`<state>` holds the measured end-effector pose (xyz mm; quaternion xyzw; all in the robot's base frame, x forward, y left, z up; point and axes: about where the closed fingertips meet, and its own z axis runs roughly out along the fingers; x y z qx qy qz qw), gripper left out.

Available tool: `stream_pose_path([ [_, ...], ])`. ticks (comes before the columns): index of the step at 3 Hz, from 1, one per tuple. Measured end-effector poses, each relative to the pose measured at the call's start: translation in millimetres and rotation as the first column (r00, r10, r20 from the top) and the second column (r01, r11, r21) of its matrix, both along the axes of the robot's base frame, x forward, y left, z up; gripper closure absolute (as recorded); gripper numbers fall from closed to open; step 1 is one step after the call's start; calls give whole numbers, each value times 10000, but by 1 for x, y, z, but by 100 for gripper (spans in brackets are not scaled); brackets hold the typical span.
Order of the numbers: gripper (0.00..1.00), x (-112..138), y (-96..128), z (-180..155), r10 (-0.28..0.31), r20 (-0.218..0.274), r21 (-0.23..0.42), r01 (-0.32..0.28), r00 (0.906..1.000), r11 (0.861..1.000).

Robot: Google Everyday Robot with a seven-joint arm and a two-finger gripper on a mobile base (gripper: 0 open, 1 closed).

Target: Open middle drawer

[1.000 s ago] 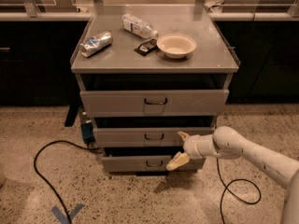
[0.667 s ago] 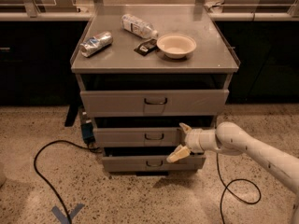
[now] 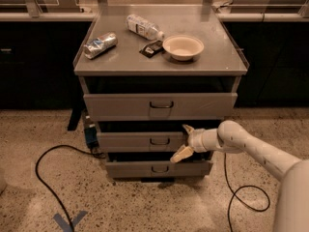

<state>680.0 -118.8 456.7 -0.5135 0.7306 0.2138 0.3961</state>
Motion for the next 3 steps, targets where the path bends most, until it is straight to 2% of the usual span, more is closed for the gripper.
stream_pose_path([
  [1,0,12,-2,-32,78,-748,79,-72,9972,9999],
  [2,0,12,-2,-30,80,-754,78,-75,9971,9999],
  [3,0,3,2,-30,249,-1076,221,-227,9939,9995],
])
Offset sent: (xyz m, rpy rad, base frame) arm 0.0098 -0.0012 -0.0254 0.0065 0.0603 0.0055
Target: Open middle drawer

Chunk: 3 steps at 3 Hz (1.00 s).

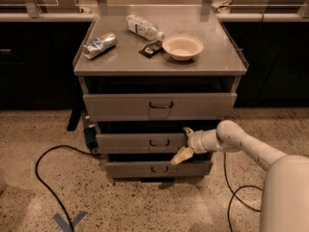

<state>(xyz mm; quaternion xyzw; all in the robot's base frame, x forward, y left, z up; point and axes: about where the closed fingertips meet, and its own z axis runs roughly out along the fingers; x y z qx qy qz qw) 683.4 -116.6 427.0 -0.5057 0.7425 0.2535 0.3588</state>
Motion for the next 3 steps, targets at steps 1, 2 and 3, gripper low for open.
stream_pose_path([
  [1,0,-24,8,13,494,-947,330,-465,9943,9984],
  [2,0,-70,32,33,1901,-1833,895,-1762,9645,9803],
  [3,0,-70,32,33,1901,-1833,895,-1762,9645,9803],
])
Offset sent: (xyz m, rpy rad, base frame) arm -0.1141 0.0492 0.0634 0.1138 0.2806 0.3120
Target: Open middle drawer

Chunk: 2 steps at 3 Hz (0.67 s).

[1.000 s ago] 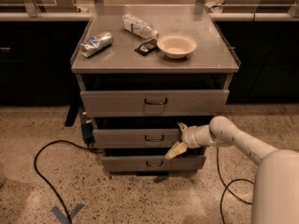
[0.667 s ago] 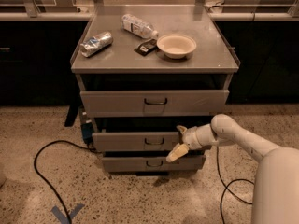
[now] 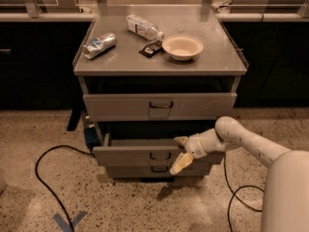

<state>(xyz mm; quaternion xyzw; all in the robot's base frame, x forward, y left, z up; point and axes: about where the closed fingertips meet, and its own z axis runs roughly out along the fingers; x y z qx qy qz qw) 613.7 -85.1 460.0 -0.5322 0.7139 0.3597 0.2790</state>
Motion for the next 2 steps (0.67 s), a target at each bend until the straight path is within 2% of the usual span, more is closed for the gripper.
stream_pose_path([
  [1,0,-2,3,-7,-219,-118,-231,217,9997,9995],
  [2,0,-18,1,-22,-743,-656,-663,699,9951,9953],
])
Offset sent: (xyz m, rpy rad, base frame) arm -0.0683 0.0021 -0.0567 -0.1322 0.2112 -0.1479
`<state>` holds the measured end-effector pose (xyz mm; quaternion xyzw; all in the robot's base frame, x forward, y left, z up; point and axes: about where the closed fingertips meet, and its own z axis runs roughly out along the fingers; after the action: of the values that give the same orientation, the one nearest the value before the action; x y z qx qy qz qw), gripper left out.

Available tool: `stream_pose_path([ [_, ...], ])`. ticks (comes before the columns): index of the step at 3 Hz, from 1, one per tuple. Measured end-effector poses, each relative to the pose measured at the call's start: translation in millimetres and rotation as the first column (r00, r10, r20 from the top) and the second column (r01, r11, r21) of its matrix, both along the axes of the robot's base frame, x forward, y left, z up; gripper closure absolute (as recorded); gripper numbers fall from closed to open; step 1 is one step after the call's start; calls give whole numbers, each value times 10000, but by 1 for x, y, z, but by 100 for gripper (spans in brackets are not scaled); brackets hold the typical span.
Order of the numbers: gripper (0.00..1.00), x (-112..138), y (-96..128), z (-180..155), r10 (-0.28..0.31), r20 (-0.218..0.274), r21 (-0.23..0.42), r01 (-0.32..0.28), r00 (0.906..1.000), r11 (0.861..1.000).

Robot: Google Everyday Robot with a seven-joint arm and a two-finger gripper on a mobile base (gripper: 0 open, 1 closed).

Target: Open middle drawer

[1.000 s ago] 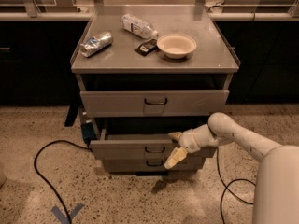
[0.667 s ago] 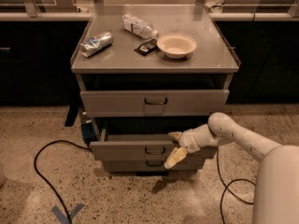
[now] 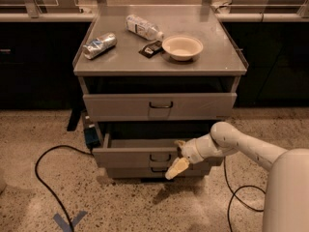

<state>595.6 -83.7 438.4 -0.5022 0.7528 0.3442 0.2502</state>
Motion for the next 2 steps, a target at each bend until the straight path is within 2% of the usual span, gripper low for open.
stream_pose_path([
  [1,0,-31,-5,25,-53,84,372,49,10000,9993],
  [2,0,-58,-7,20,19,-314,422,-6,9995,9991],
])
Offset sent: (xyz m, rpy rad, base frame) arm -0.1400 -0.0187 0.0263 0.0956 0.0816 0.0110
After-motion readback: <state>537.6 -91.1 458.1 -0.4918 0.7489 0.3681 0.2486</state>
